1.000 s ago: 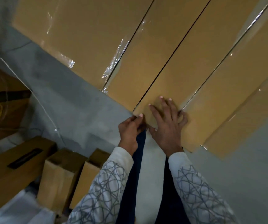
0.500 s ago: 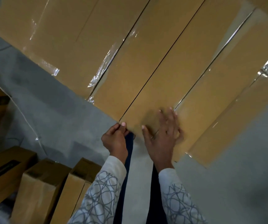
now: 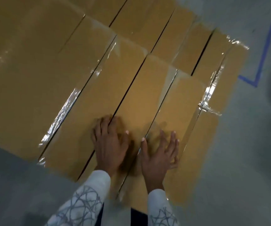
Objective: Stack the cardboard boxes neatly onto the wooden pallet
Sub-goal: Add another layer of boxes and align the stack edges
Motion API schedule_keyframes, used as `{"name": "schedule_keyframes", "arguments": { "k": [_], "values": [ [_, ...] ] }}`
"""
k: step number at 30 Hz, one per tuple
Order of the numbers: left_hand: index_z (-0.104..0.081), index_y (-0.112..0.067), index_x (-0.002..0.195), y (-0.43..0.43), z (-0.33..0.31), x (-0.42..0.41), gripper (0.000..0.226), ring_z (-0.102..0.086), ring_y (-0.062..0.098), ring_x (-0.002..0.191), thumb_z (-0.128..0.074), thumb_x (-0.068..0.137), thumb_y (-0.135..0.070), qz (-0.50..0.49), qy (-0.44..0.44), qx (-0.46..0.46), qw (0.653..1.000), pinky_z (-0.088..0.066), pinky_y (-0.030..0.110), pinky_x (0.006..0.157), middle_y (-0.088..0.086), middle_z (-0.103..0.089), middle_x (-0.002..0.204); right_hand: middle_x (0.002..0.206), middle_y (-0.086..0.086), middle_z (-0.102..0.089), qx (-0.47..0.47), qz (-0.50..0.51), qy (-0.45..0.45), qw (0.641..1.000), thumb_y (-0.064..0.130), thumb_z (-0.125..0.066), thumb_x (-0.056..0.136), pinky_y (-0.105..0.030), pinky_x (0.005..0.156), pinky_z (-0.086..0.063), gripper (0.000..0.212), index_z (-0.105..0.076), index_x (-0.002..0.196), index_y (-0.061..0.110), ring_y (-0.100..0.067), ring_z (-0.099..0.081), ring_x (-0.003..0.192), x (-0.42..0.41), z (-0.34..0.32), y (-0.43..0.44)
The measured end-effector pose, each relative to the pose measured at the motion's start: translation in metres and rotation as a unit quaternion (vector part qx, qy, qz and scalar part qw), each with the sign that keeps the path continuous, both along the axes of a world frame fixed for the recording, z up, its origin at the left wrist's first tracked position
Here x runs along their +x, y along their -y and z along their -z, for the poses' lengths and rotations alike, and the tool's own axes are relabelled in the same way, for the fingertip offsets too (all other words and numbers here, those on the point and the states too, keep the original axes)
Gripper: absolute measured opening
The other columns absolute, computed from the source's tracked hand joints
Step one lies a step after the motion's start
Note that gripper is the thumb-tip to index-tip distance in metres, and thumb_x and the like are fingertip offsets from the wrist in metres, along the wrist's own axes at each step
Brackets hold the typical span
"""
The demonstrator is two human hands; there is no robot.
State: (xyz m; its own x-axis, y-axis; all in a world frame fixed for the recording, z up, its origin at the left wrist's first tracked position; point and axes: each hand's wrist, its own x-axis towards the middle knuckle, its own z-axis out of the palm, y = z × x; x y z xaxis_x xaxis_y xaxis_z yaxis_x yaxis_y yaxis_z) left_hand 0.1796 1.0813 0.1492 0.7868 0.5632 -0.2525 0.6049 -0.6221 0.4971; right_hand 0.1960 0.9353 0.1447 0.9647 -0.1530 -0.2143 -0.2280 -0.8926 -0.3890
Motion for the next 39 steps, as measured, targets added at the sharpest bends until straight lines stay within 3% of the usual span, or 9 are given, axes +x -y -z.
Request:
{"name": "schedule_keyframes", "arguments": {
  "k": [4, 8, 14, 19, 22, 27, 31, 34, 39],
  "values": [
    [-0.031, -0.025, 0.16, -0.047, 0.036, 0.061, 0.071, -0.012, 0.035, 0.157, -0.031, 0.099, -0.06, 0.127, -0.005, 0.092, 0.988, -0.008, 0.058, 0.124, 0.005, -0.02, 0.171, 0.172, 0.0, -0.006, 0.025, 0.093, -0.043, 0.994, 0.074, -0.056, 0.088, -0.076, 0.106, -0.028, 0.08, -0.032, 0.157, 0.042, -0.036, -0.013, 0.154, 0.069, 0.01, 0.015],
    [-0.027, -0.033, 0.162, -0.062, 0.05, 0.069, 0.064, -0.007, 0.035, 0.158, -0.028, 0.103, -0.059, 0.202, -0.015, 0.14, 0.969, -0.008, 0.06, 0.124, 0.006, -0.011, 0.172, 0.171, -0.01, -0.005, 0.032, 0.103, -0.072, 0.992, 0.075, -0.046, 0.094, -0.064, 0.112, -0.031, 0.081, -0.013, 0.162, 0.046, -0.042, -0.023, 0.15, 0.082, 0.019, 0.019],
    [-0.055, -0.018, 0.145, -0.028, 0.042, 0.062, 0.05, -0.022, 0.039, 0.152, -0.05, 0.101, -0.04, 0.104, 0.034, 0.087, 0.99, -0.012, 0.06, 0.124, 0.018, -0.031, 0.162, 0.17, -0.015, -0.005, -0.003, 0.092, -0.079, 0.993, 0.077, -0.036, 0.096, -0.064, 0.11, -0.034, 0.081, 0.0, 0.162, 0.046, -0.048, -0.029, 0.144, 0.082, 0.025, 0.019],
    [-0.071, -0.013, 0.126, -0.009, 0.025, 0.091, 0.045, -0.03, 0.038, 0.143, -0.076, 0.081, -0.018, -0.077, 0.038, -0.029, 0.996, -0.026, 0.062, 0.116, 0.013, -0.04, 0.154, 0.168, -0.014, -0.007, 0.012, 0.094, -0.086, 0.992, 0.078, -0.039, 0.094, -0.067, 0.106, -0.036, 0.082, -0.002, 0.161, 0.047, -0.048, -0.029, 0.143, 0.083, 0.019, 0.019],
    [-0.074, -0.014, 0.12, -0.004, 0.015, 0.102, 0.044, -0.031, 0.031, 0.135, -0.072, 0.076, -0.018, -0.154, 0.034, -0.07, 0.985, -0.031, 0.057, 0.111, 0.008, -0.045, 0.144, 0.168, -0.013, -0.007, 0.041, 0.098, -0.09, 0.99, 0.079, -0.043, 0.092, -0.07, 0.107, -0.033, 0.084, -0.005, 0.161, 0.049, -0.048, -0.025, 0.145, 0.086, 0.017, 0.022],
    [-0.073, -0.018, 0.118, -0.003, 0.016, 0.095, 0.049, -0.032, 0.023, 0.129, -0.067, 0.071, -0.031, -0.15, 0.059, -0.074, 0.984, -0.027, 0.043, 0.106, 0.002, -0.048, 0.134, 0.17, -0.01, -0.002, 0.061, 0.102, -0.097, 0.988, 0.079, -0.045, 0.089, -0.071, 0.11, -0.029, 0.086, -0.003, 0.16, 0.052, -0.047, -0.019, 0.15, 0.087, 0.018, 0.025],
    [-0.074, -0.02, 0.115, -0.006, 0.015, 0.097, 0.055, -0.034, 0.024, 0.129, -0.058, 0.066, -0.038, -0.156, 0.057, -0.073, 0.983, -0.029, 0.045, 0.108, 0.0, -0.05, 0.13, 0.17, -0.008, -0.001, 0.072, 0.104, -0.099, 0.987, 0.078, -0.048, 0.088, -0.07, 0.11, -0.031, 0.088, -0.004, 0.16, 0.051, -0.044, -0.019, 0.15, 0.089, 0.018, 0.027],
    [-0.073, -0.023, 0.117, -0.013, 0.016, 0.094, 0.052, -0.033, 0.024, 0.13, -0.06, 0.069, -0.038, -0.131, 0.05, -0.061, 0.988, -0.03, 0.048, 0.109, -0.002, -0.052, 0.129, 0.17, -0.007, 0.001, 0.071, 0.098, -0.102, 0.987, 0.078, -0.049, 0.088, -0.07, 0.11, -0.031, 0.09, -0.003, 0.161, 0.05, -0.042, -0.017, 0.151, 0.088, 0.017, 0.025],
    [-0.069, -0.031, 0.121, -0.033, 0.016, 0.08, 0.045, -0.041, 0.03, 0.125, -0.074, 0.077, -0.025, 0.047, 0.0, 0.072, 0.996, -0.035, 0.052, 0.1, -0.005, -0.059, 0.129, 0.17, -0.005, 0.003, 0.072, 0.101, -0.108, 0.986, 0.077, -0.051, 0.088, -0.071, 0.108, -0.031, 0.093, 0.001, 0.161, 0.049, -0.04, -0.016, 0.151, 0.09, 0.017, 0.024]
  ]
}}
